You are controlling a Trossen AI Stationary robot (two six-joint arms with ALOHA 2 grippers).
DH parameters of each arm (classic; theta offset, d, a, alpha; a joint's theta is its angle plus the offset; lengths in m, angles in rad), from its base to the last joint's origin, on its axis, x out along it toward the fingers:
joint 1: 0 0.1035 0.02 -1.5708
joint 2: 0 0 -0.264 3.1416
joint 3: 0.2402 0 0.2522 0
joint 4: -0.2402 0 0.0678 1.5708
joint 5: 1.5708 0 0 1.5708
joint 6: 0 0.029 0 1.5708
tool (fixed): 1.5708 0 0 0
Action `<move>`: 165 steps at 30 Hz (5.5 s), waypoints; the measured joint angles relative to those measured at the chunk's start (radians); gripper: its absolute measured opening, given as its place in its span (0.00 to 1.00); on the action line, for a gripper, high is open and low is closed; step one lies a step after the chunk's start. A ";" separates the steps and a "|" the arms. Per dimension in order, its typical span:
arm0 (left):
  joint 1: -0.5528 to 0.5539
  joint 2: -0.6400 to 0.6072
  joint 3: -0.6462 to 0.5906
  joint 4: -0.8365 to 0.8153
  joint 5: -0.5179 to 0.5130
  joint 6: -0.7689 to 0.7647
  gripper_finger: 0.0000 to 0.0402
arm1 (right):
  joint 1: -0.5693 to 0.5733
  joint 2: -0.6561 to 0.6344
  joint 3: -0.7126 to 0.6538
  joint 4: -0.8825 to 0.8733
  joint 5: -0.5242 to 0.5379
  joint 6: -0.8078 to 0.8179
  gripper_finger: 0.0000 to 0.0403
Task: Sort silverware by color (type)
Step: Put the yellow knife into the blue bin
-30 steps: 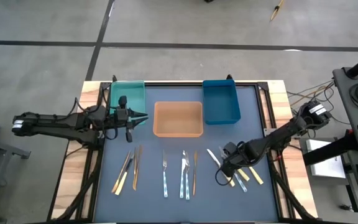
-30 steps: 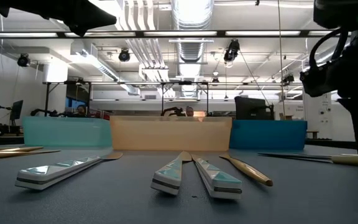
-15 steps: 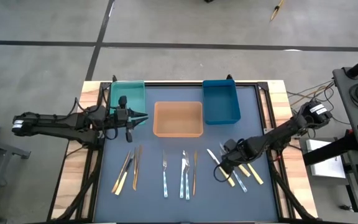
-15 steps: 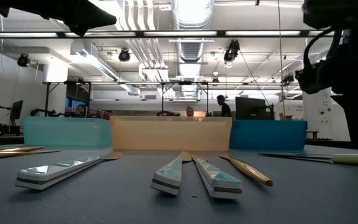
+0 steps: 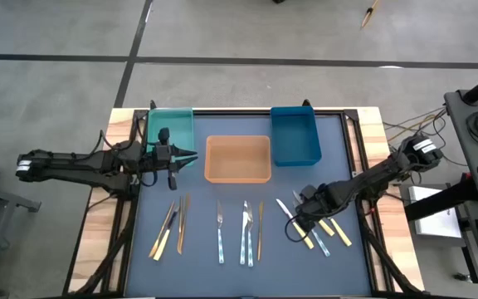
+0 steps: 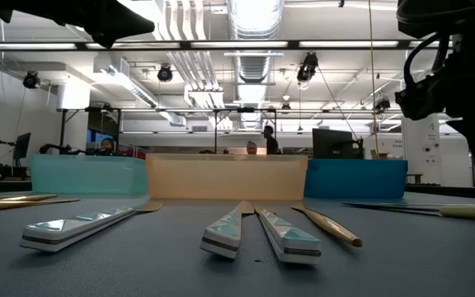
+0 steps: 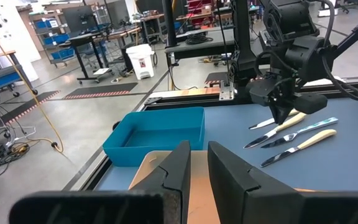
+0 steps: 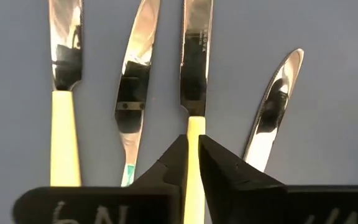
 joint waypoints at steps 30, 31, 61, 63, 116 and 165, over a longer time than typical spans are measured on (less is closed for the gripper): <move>0.000 0.000 0.000 0.000 0.000 0.000 0.10 | -0.009 0.137 0.002 0.085 -0.015 -0.092 0.07; 0.000 0.000 0.000 0.000 0.000 0.000 0.10 | -0.010 0.135 0.002 0.085 -0.016 -0.092 0.07; 0.000 0.000 0.000 0.015 0.000 0.000 0.10 | -0.105 0.130 0.390 -0.043 0.104 -0.382 0.07; 0.000 0.000 0.000 0.014 0.000 0.000 0.10 | -0.122 0.130 0.409 -0.010 0.128 -0.422 0.07; 0.000 0.000 0.000 0.014 0.000 0.017 0.10 | -1.019 0.430 0.979 -0.361 0.123 -0.874 0.07; 0.000 0.000 0.000 -0.013 0.000 0.030 0.10 | -1.082 0.433 0.645 -0.231 0.008 -0.430 0.07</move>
